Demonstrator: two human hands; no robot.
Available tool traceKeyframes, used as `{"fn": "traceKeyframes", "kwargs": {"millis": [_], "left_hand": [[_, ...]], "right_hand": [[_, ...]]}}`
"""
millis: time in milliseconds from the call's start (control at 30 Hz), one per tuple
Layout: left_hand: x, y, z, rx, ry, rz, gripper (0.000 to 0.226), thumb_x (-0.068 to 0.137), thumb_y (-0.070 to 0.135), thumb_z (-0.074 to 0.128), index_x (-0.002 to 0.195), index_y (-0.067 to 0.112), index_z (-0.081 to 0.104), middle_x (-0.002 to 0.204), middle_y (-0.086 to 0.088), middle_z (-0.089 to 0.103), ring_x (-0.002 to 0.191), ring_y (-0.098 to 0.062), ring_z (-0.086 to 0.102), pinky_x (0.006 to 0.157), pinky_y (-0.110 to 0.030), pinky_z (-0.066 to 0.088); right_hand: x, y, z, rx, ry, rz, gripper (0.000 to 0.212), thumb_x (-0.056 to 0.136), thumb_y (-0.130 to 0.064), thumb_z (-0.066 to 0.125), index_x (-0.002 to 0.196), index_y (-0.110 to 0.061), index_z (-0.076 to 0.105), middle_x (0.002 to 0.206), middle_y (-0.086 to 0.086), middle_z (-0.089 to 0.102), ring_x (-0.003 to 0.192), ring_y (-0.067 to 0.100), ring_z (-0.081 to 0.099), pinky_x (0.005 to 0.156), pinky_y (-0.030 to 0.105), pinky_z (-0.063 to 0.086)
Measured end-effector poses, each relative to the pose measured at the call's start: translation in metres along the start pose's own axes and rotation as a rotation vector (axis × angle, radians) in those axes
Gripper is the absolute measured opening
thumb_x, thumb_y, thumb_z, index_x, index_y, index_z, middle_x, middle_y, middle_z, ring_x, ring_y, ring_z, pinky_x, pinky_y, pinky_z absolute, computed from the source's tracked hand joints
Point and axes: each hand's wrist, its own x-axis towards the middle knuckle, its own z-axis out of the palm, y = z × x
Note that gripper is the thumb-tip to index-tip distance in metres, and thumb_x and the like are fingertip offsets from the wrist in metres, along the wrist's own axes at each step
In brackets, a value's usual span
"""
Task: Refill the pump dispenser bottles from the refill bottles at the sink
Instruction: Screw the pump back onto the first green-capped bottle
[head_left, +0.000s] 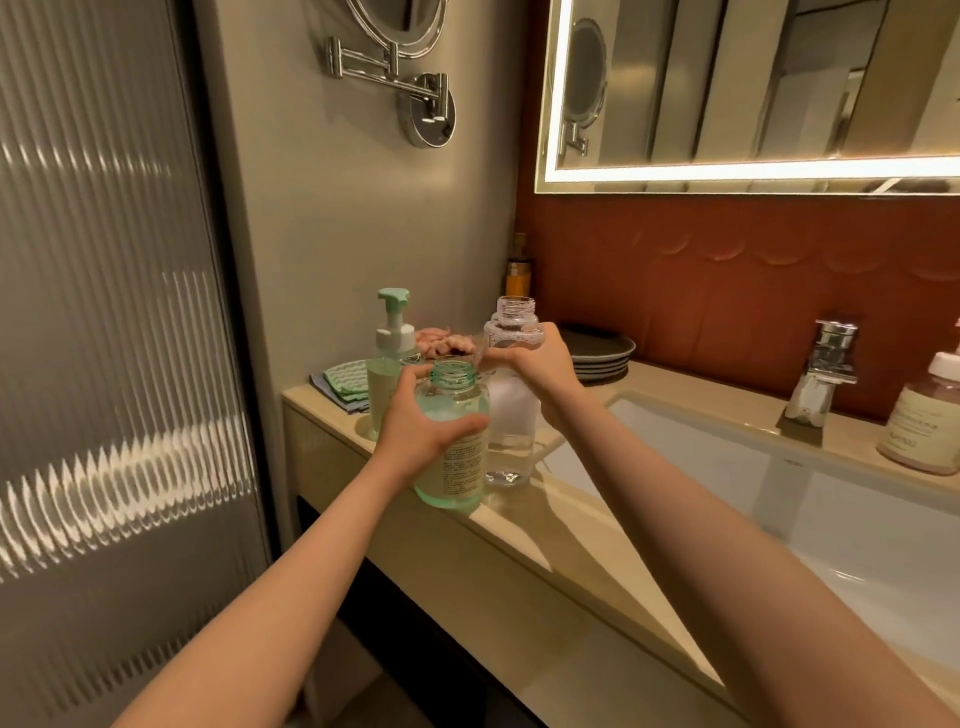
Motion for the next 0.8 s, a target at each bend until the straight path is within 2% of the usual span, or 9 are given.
{"fn": "traceKeyframes", "kwargs": {"millis": [67, 133, 267, 367, 500, 600, 633, 700, 800], "left_hand": [[0.001, 0.0, -0.009, 0.0, 0.02, 0.011, 0.076, 0.066, 0.018, 0.083, 0.127, 0.013, 0.038, 0.116, 0.001, 0.046, 0.11, -0.013, 0.041, 0.087, -0.025, 0.031], [0.003, 0.0, -0.015, 0.006, 0.032, 0.012, 0.075, 0.065, 0.019, 0.083, 0.125, 0.013, 0.04, 0.119, -0.001, 0.048, 0.11, -0.014, 0.043, 0.088, -0.025, 0.032], [0.0, -0.002, -0.023, -0.004, 0.044, 0.017, 0.072, 0.064, 0.018, 0.083, 0.122, 0.014, 0.041, 0.12, -0.002, 0.049, 0.112, -0.014, 0.044, 0.088, -0.025, 0.033], [-0.002, -0.004, -0.024, -0.021, 0.041, 0.025, 0.067, 0.065, 0.016, 0.083, 0.117, 0.017, 0.04, 0.117, 0.0, 0.049, 0.11, -0.014, 0.045, 0.087, -0.025, 0.033], [-0.008, -0.01, -0.019, -0.021, 0.001, 0.013, 0.069, 0.063, 0.019, 0.084, 0.117, 0.019, 0.041, 0.119, -0.002, 0.051, 0.111, -0.018, 0.048, 0.089, -0.028, 0.037], [-0.013, -0.011, -0.011, -0.054, -0.016, 0.008, 0.072, 0.06, 0.019, 0.087, 0.115, 0.021, 0.04, 0.116, -0.001, 0.052, 0.11, -0.016, 0.049, 0.087, -0.026, 0.035], [-0.013, -0.01, -0.009, -0.064, -0.014, 0.009, 0.076, 0.056, 0.024, 0.088, 0.115, 0.021, 0.041, 0.116, -0.001, 0.052, 0.11, -0.016, 0.049, 0.087, -0.026, 0.036], [-0.013, -0.009, -0.004, -0.061, -0.026, 0.001, 0.084, 0.048, 0.035, 0.087, 0.117, 0.021, 0.041, 0.119, -0.003, 0.053, 0.11, -0.018, 0.05, 0.086, -0.027, 0.038], [-0.014, -0.008, 0.001, -0.037, -0.036, -0.01, 0.089, 0.045, 0.04, 0.081, 0.122, 0.018, 0.041, 0.122, -0.004, 0.052, 0.111, -0.019, 0.05, 0.085, -0.027, 0.039]], "right_hand": [[0.001, 0.0, 0.01, 0.036, -0.022, -0.013, 0.045, 0.056, -0.007, 0.081, 0.098, -0.008, 0.068, 0.088, 0.0, 0.071, 0.085, 0.013, 0.066, 0.07, 0.022, 0.05], [0.003, 0.001, 0.019, 0.062, -0.03, -0.034, 0.046, 0.056, -0.011, 0.082, 0.1, -0.01, 0.069, 0.09, 0.0, 0.072, 0.089, 0.014, 0.067, 0.074, 0.024, 0.052], [0.017, 0.015, 0.033, 0.043, -0.069, -0.07, 0.086, 0.032, -0.04, 0.085, 0.109, -0.01, 0.062, 0.097, 0.003, 0.071, 0.092, 0.016, 0.068, 0.085, 0.039, 0.055], [0.027, 0.025, 0.033, 0.042, -0.142, -0.095, 0.107, 0.028, -0.051, 0.089, 0.119, -0.008, 0.052, 0.106, 0.003, 0.068, 0.096, 0.014, 0.067, 0.089, 0.04, 0.054], [0.015, 0.006, 0.015, -0.042, -0.294, -0.072, 0.074, 0.061, -0.027, 0.086, 0.122, -0.005, 0.049, 0.112, 0.002, 0.064, 0.099, 0.009, 0.064, 0.088, 0.026, 0.052], [0.009, 0.002, -0.005, -0.036, -0.34, 0.07, 0.075, 0.066, -0.046, 0.078, 0.127, -0.016, 0.046, 0.126, -0.001, 0.054, 0.114, 0.011, 0.05, 0.093, 0.029, 0.037], [0.008, 0.005, -0.01, -0.045, -0.337, 0.107, 0.057, 0.075, -0.048, 0.07, 0.121, -0.02, 0.051, 0.124, -0.003, 0.052, 0.115, 0.012, 0.044, 0.094, 0.032, 0.031], [0.006, 0.014, -0.018, -0.031, -0.329, 0.164, 0.018, 0.09, -0.038, 0.053, 0.103, -0.026, 0.057, 0.116, -0.003, 0.049, 0.113, 0.015, 0.039, 0.101, 0.038, 0.025], [0.006, 0.029, -0.019, 0.001, -0.24, 0.193, 0.018, 0.094, -0.028, 0.046, 0.104, -0.021, 0.059, 0.118, 0.003, 0.049, 0.111, 0.018, 0.042, 0.096, 0.034, 0.028]]}}
